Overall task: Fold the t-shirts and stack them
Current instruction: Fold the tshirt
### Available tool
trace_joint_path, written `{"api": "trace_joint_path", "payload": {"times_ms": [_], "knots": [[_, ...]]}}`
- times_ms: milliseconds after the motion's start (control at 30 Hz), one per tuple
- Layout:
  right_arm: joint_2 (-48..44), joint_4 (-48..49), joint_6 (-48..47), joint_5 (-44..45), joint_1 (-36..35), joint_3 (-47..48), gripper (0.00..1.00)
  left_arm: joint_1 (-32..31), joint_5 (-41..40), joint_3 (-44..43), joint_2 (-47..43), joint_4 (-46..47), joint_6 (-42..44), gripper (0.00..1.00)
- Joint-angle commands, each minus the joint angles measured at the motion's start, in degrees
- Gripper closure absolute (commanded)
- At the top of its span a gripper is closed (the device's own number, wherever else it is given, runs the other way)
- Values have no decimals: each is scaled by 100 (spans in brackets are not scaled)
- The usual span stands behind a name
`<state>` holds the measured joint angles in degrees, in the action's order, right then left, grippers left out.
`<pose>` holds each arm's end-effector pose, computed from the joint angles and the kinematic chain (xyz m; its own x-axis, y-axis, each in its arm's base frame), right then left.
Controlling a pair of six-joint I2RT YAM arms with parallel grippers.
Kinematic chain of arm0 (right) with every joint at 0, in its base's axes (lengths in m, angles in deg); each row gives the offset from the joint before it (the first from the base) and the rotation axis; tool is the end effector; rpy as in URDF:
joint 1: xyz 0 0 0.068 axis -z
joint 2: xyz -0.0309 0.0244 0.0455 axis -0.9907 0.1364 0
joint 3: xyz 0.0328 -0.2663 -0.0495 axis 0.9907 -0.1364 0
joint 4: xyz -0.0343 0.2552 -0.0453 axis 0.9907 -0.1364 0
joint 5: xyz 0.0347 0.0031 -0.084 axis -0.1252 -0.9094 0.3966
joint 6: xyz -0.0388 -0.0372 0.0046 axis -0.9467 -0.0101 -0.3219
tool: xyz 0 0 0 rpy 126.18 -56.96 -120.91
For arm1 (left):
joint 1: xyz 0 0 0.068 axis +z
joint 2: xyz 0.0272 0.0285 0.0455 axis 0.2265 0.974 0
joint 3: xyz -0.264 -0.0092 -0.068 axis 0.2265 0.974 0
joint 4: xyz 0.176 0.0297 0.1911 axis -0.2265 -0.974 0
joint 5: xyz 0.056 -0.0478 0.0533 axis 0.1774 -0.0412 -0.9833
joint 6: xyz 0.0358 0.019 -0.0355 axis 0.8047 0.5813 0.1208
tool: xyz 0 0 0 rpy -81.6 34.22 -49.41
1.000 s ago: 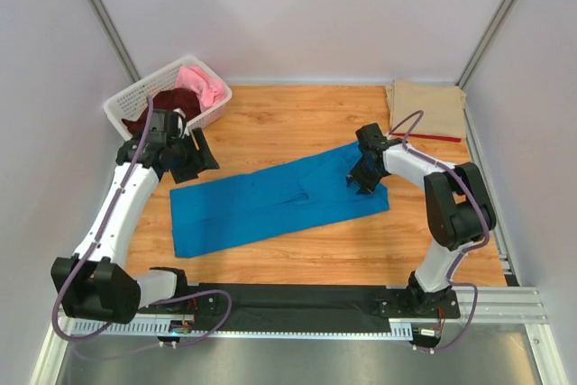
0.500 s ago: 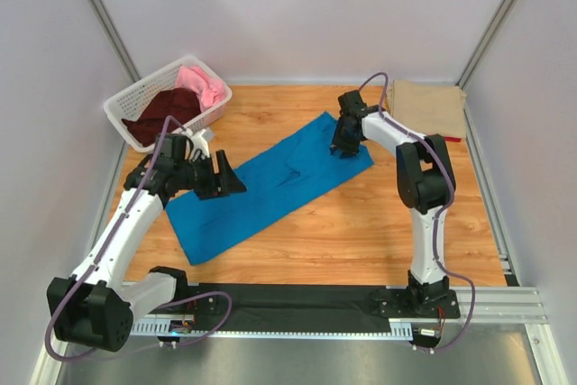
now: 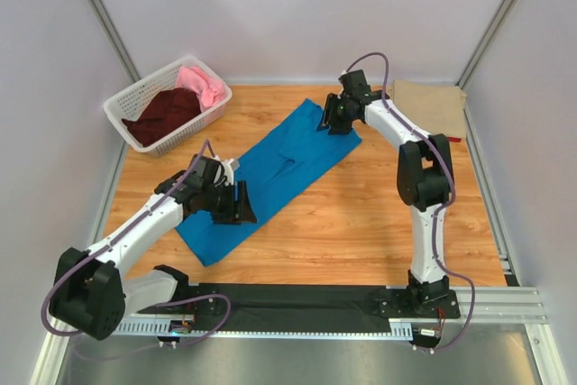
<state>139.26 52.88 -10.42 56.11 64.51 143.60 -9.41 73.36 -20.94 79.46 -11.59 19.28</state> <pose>0.4697 0.1581 0.2036 -0.8948 0.1807 -0.4084 -0.0111 0.9052 0.4248 0.1876 -0.0939 0.2195 -0.9596 -0.0682 -0.2729 0.1007 0.8225 -0.5597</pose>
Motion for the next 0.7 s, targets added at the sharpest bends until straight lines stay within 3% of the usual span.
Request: {"api": "trace_joint_path", "payload": {"times_ms": [0,67,200,367,667], "knots": [[-936,360,285,-360,25,-621,55,-96,5,246,391,1053,-402,35],[-1287,456,338,-412,34,-946,54,-140,23,413,621,1249,-525,34],[-1728,633,496,-404,95,-1554,41,-281,-265,564,1165,1460,-631,32],[-1869,614,900,-246,366,-2159,39,-526,-583,730,1378,1557,-947,32],[-1931,2327,1587,-378,991,-3654,38,-1027,-653,872,1387,1865,-1518,33]]}}
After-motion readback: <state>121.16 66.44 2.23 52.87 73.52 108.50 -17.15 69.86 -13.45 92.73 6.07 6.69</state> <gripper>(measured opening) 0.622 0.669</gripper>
